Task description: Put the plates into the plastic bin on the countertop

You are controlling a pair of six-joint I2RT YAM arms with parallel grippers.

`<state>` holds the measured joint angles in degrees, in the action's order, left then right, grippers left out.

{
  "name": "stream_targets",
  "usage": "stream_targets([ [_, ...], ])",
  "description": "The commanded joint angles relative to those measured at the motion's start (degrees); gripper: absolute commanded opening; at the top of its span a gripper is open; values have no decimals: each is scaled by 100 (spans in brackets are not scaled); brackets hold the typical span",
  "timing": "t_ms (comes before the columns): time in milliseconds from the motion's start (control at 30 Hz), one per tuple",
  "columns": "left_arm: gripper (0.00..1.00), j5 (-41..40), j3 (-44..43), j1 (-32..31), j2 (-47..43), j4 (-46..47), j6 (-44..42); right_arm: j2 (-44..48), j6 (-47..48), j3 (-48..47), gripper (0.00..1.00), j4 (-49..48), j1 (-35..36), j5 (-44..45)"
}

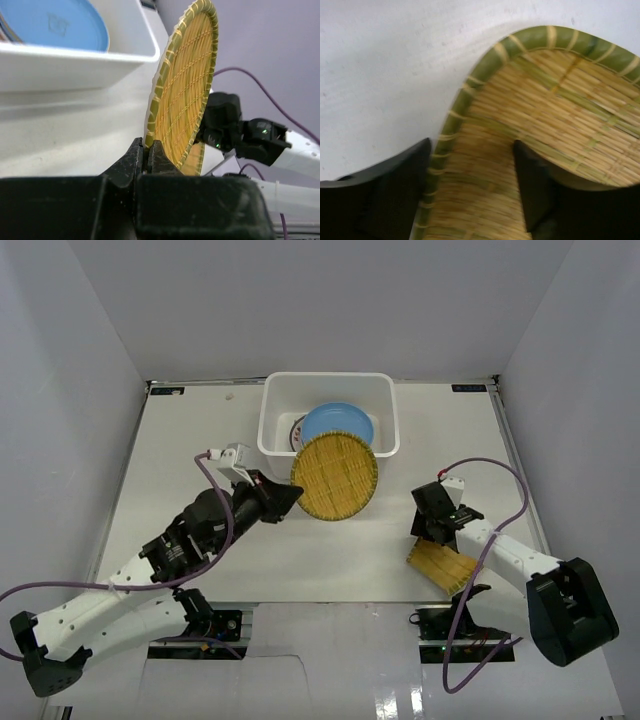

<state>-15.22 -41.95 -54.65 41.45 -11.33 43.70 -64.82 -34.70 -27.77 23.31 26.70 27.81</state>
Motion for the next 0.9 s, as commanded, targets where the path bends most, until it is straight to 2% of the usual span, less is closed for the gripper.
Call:
stream_targets([
  [0, 0, -534, -822, 7, 336, -212, -661, -452, -221, -88, 58, -362, -42, 303],
  [33, 0, -647, -1102, 25, 468, -177, -748, -514, -169, -184, 40, -406, -42, 330],
  [100, 0, -754, -1419, 86, 905, -132, -941, -681, -73, -403, 25, -459, -42, 426],
  [133, 0, -745, -1795, 121, 1065, -132, -1021, -725, -29, -474, 14, -468, -51, 470],
  [167, 0, -745, -1990, 182, 1223, -124, -1109, -778, 146, -536, 10, -520, -68, 375],
  [300, 0, -255, -2861, 858, 2171, -176, -1312, -682, 297, -686, 8, -529, -68, 470],
  [333, 0, -1, -2975, 1347, 2322, -159, -1294, -586, 297, -669, 8, -512, -68, 488],
  [400, 0, 632, -3344, 2033, 2856, -211, -1172, -156, 332, -633, 8, -407, -68, 567],
  [500, 0, 1363, -3844, 2598, 3699, -395, -1136, 670, 620, -747, 8, -222, -59, 734],
  [600, 0, 1943, -4319, 2854, 4352, -554, -1118, 1260, 885, -1254, 8, 164, -59, 892],
  [700, 0, 2364, -4715, 3101, 5082, -589, -1031, 1445, 1044, -1913, 8, 682, -42, 927],
  [867, 0, 2796, -5235, 3242, 6109, -844, -1004, 1621, 1316, -2697, 8, 929, 81, 928],
])
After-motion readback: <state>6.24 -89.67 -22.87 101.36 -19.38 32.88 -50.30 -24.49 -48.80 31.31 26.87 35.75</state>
